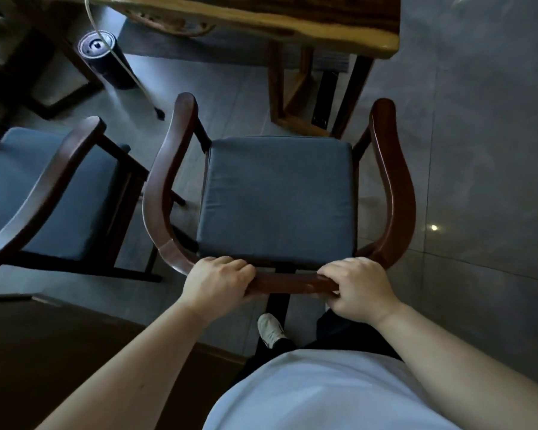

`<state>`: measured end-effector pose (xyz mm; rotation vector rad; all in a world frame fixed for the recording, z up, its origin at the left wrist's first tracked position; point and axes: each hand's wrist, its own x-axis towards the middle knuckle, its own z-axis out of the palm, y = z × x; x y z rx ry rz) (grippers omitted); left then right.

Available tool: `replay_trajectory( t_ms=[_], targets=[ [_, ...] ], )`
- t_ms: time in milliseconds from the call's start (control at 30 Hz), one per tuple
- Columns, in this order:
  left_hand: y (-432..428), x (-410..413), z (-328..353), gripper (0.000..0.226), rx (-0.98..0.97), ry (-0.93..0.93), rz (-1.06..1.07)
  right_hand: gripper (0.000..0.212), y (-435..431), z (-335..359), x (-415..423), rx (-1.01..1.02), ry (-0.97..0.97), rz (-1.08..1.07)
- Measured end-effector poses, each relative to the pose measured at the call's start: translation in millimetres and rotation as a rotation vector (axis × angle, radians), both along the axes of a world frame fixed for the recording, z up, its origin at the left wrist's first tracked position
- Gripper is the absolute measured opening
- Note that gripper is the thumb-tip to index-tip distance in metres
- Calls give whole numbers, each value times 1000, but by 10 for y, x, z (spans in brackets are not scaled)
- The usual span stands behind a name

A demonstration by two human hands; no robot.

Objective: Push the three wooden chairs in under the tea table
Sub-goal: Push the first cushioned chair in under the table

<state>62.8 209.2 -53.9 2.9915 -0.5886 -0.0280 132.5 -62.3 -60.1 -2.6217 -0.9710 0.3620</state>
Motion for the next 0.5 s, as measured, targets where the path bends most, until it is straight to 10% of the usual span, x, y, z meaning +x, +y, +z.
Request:
replay_trajectory(
  t_ms=[500],
  targets=[
    [897,964,138,48,39,109,1,33,777,-193,623,132,-74,92]
  ],
)
